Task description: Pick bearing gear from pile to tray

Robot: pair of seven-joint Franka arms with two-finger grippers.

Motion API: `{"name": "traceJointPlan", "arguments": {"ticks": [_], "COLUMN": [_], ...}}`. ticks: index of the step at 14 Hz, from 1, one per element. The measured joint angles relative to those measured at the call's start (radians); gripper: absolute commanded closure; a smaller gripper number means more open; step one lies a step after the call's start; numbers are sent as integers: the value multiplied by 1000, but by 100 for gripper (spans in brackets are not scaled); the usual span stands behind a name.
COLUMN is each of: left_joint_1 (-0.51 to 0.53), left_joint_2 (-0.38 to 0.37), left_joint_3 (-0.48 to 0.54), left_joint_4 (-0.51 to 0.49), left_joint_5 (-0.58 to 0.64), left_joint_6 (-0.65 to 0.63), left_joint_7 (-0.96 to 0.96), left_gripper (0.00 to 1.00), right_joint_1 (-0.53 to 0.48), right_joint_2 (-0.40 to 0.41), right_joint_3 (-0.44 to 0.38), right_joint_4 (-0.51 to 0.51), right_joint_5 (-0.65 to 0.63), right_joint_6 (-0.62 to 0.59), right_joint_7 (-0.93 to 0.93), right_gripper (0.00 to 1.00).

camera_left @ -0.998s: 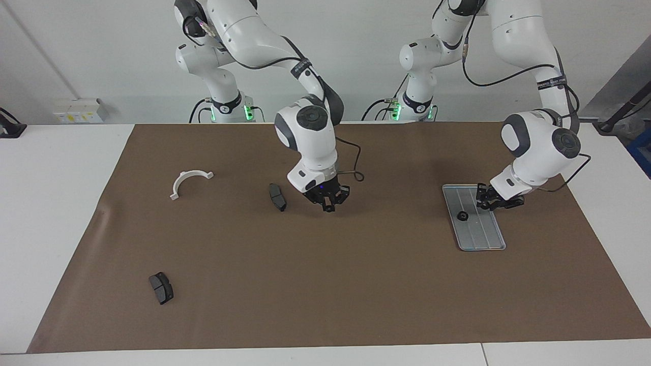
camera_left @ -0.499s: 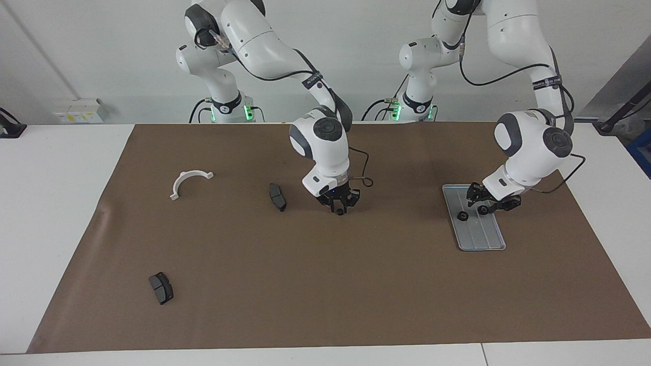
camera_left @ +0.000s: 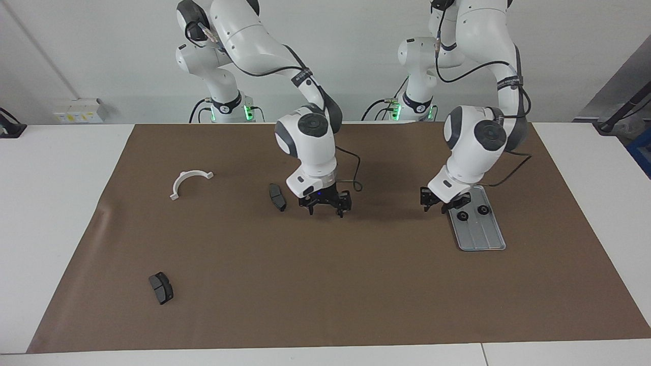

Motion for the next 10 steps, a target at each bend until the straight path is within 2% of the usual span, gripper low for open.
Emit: {"name": "traceJointPlan", "arguments": {"ticks": [4,10], "left_joint_1": [-149,-308], "left_joint_2": [14,143], "left_joint_3": [-1,-1], "left_joint_4": [50,182], "left_joint_5": [0,0], "left_joint_6": [0,3], "left_joint_7": [-311,-625], "left_gripper": [51,57], "right_joint_1": [-170,-337], "right_joint_2": [-125,-239], "right_joint_3": [0,0], "right_joint_4": [0,0], "right_joint_5": [0,-1], "right_joint_6": [-127,-268], "right_joint_7": [-211,-425], "right_gripper": [0,0]}}
